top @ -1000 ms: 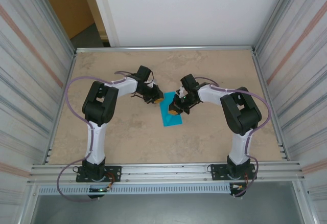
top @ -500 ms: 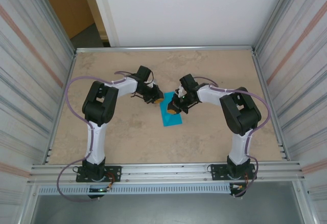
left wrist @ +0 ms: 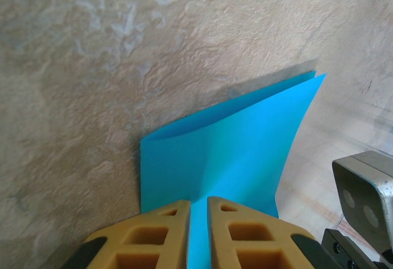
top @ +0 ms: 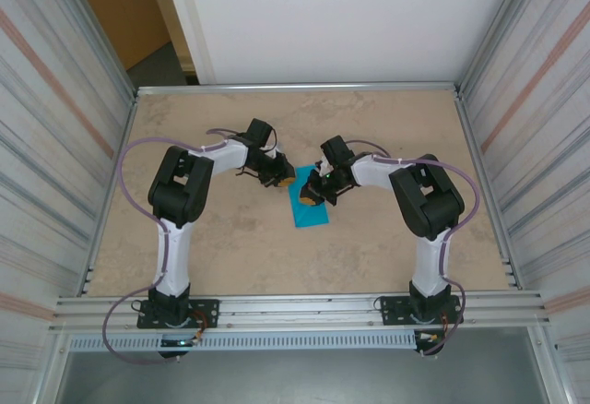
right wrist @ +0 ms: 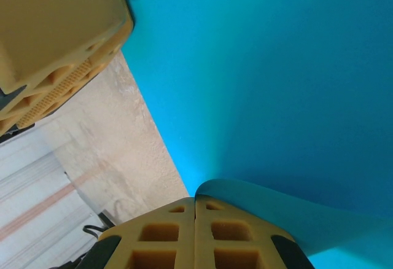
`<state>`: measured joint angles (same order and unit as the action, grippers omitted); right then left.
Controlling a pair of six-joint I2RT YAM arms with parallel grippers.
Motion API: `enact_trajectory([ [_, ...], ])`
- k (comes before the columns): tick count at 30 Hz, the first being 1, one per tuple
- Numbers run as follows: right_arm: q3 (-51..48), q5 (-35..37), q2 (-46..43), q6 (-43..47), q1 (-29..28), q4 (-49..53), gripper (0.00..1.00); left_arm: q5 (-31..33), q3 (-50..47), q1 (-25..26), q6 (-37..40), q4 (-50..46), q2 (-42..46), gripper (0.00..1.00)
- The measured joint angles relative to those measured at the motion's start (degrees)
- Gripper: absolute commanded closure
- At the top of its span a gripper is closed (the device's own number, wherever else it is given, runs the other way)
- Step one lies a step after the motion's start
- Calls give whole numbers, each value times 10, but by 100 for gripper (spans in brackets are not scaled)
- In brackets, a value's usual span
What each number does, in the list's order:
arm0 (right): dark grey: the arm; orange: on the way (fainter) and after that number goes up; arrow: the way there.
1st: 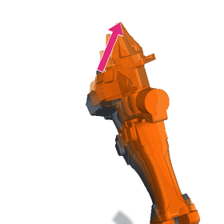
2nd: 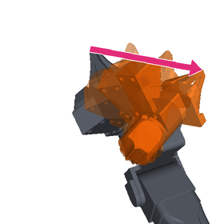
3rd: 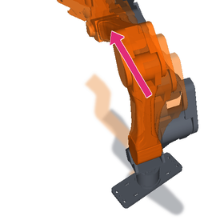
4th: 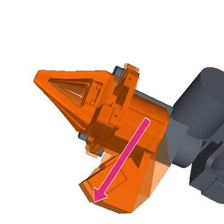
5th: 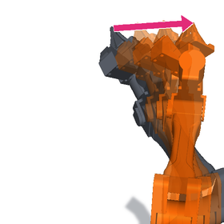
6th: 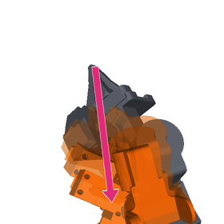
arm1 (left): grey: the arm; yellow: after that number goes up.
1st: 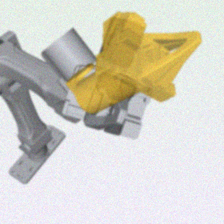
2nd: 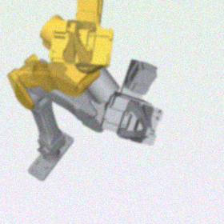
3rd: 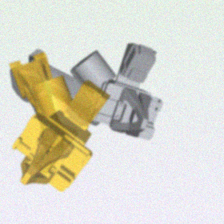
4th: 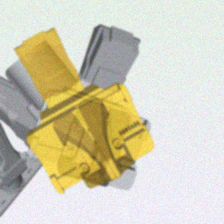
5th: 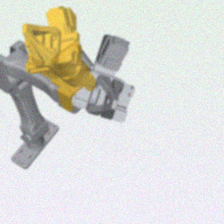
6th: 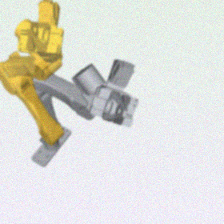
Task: Fold a paper plane with a square sheet of paper (pick it up from the middle)
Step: Fold the triangle a second time at the center of the table.
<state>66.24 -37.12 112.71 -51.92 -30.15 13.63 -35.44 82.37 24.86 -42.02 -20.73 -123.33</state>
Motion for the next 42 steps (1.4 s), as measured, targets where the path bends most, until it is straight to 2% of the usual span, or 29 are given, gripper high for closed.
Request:
enact_trajectory([
  [42, 4, -2, 23, 0, -2, -12, 99, 0, 0, 0, -2, 0, 0, 84],
])
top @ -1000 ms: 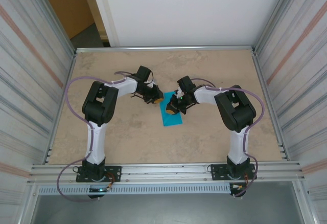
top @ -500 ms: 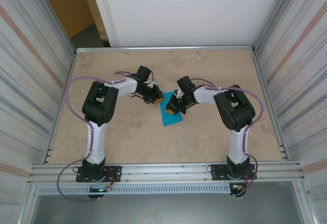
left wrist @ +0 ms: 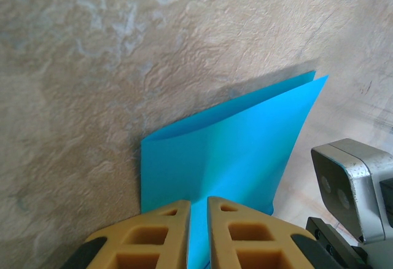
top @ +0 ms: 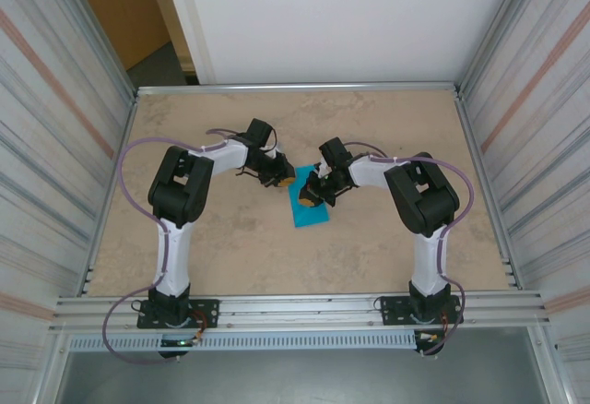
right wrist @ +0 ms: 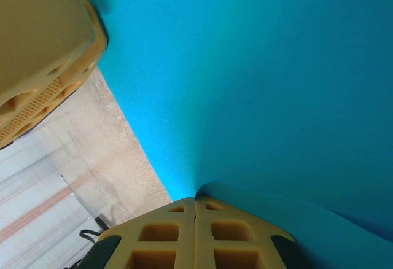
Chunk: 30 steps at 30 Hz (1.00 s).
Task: Fold a paper plane with a square sheet of paper (pick it up from the middle)
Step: Fold the triangle a second time at the center of the table.
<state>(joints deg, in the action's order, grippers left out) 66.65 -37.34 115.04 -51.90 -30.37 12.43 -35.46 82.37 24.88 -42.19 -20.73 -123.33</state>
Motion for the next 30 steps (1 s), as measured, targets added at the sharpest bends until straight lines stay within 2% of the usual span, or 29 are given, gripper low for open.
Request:
enact_trajectory([
  [16, 7, 2, 2, 0, 0, 11, 95, 0, 1, 0, 1, -1, 0, 83],
  [25, 21, 0, 9, 3, 0, 27, 84, 10, 16, -3, 4, -30, 3, 77],
  [30, 26, -2, 9, 5, -1, 28, 72, 22, 12, -14, 0, -33, 41, 72],
])
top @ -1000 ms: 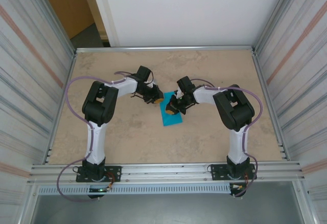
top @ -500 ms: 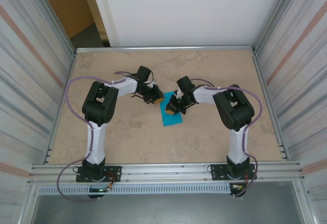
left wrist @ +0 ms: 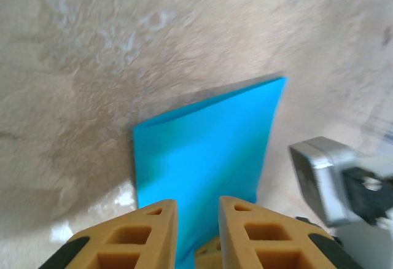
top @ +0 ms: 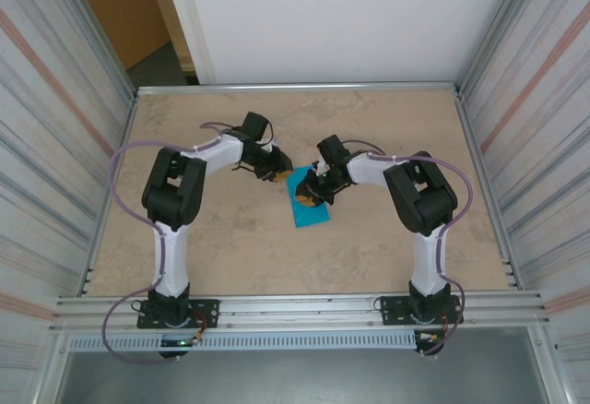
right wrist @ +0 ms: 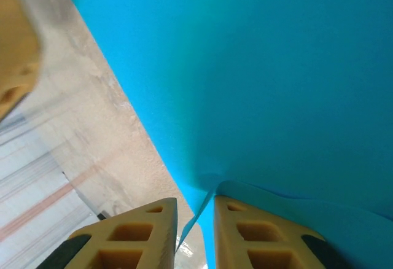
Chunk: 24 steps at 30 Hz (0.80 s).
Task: Fold a paper plane with a square sheet of paper (pick it up from the middle)
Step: Fold the triangle a second time at the center of the table.
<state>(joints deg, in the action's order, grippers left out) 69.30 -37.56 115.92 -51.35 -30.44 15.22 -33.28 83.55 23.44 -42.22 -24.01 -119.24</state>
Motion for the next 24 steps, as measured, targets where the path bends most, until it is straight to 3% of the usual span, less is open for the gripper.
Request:
enact_trajectory([
  [5, 6, -7, 0, 7, -2, 0, 60, 12, -56, -15, -20, 29, 73, 68],
  [10, 7, -10, 0, 8, -2, -2, 60, 17, -119, -24, -42, 65, 115, 68],
  [17, 6, 2, 0, 11, -2, 7, 75, 14, -196, -15, -74, 115, 138, 83],
  [24, 5, 16, 3, 23, -2, 24, 92, 12, -225, 31, -87, 142, 150, 97],
])
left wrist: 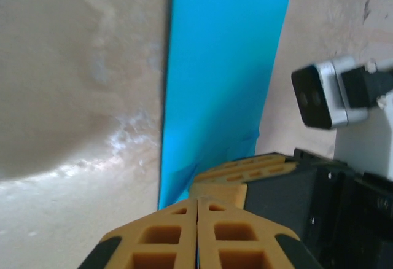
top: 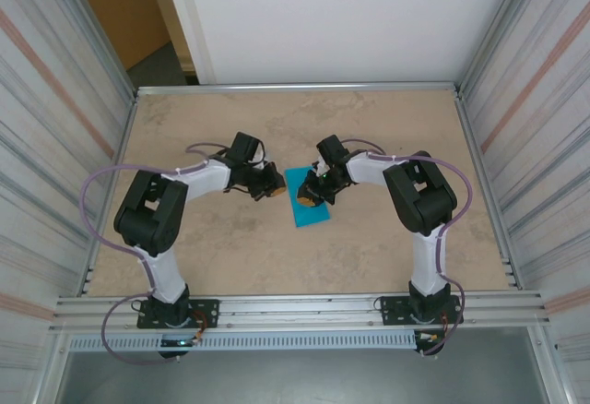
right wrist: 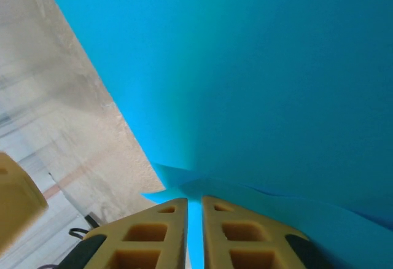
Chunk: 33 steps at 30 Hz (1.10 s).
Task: Fold a paper plane with a square sheet of paper (pick it up from the middle)
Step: Fold the triangle a second time at the center of the table.
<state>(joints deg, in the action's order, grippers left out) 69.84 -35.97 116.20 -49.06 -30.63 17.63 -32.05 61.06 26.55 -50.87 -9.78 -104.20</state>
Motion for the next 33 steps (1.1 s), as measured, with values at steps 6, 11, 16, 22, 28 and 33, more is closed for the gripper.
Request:
enact_trajectory([
  [6, 0, 1, 1, 2, 3, 4, 100, 0, -5, 40, -1, 6, -1, 100],
  [11, 0, 1, 1, 2, 3, 4, 100, 2, -2, 51, 0, 6, -12, 100],
  [16, 0, 1, 1, 2, 3, 4, 100, 11, 13, 51, 0, -2, -35, 100],
  [22, 0, 1, 1, 2, 3, 4, 100, 34, 32, 54, 0, -17, -52, 100],
  [28, 0, 0, 1, 2, 3, 4, 100, 58, 52, 57, 6, -36, -69, 100],
  [33, 0, -3, 1, 2, 4, 4, 99, 71, 57, 62, 15, -52, -75, 100],
])
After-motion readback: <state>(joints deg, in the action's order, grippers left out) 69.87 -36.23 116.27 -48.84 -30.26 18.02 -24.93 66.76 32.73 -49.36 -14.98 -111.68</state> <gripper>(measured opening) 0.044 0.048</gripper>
